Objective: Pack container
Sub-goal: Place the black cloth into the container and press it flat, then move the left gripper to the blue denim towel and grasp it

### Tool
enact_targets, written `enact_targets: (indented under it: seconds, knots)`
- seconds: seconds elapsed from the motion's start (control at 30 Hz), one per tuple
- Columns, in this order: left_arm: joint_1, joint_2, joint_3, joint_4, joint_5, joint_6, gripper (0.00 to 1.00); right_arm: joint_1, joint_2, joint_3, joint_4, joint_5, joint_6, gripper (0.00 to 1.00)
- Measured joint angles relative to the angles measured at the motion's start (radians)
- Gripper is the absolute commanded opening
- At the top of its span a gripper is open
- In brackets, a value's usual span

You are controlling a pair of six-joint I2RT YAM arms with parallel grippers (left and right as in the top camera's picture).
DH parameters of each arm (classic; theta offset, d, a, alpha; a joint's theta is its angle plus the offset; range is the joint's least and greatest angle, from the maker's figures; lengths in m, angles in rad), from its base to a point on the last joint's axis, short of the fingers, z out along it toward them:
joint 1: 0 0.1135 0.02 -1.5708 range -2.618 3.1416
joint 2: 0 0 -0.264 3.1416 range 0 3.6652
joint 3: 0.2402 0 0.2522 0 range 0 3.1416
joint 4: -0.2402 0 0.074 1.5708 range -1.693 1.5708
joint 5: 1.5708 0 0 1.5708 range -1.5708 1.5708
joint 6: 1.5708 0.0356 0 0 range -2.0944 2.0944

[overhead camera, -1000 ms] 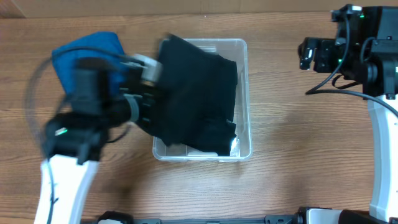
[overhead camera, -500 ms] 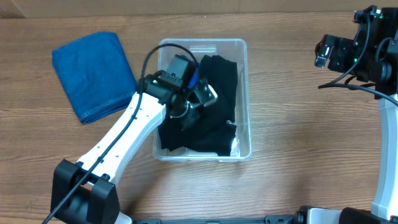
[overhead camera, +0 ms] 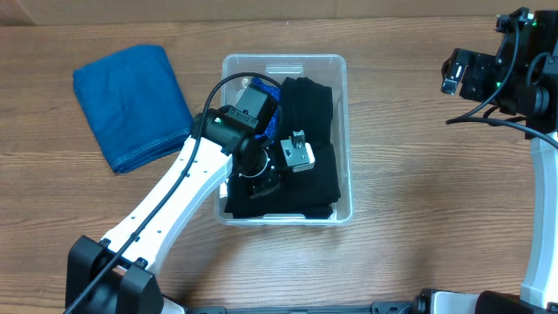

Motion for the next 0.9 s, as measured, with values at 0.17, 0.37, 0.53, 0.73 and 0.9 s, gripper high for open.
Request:
enact_targets:
  seconds: [0.17,0.37,0.53,0.73,0.9]
  knots:
    - [0.000,0.058,0.000,0.048,-0.043,-0.008,0.63,0.000,0.000,0.000,0.000,0.000,0.000,1.00]
    - [0.021,0.080,0.006,0.240,-0.365,-0.248,1.00,0.000,0.000,0.000,-0.002,0.000,0.000,1.00]
    - [0.049,0.080,0.123,0.174,-0.586,-0.440,1.00,0.000,0.000,0.000,-0.003,-0.001,0.000,1.00]
    - [0.094,-0.003,0.329,0.069,-0.709,-0.673,1.00,0.000,0.000,-0.001,-0.003,0.000,0.000,1.00]
    - [0.446,-0.111,0.374,0.011,-0.626,-0.909,1.00,0.000,0.000,-0.001,-0.003,0.000,0.000,1.00]
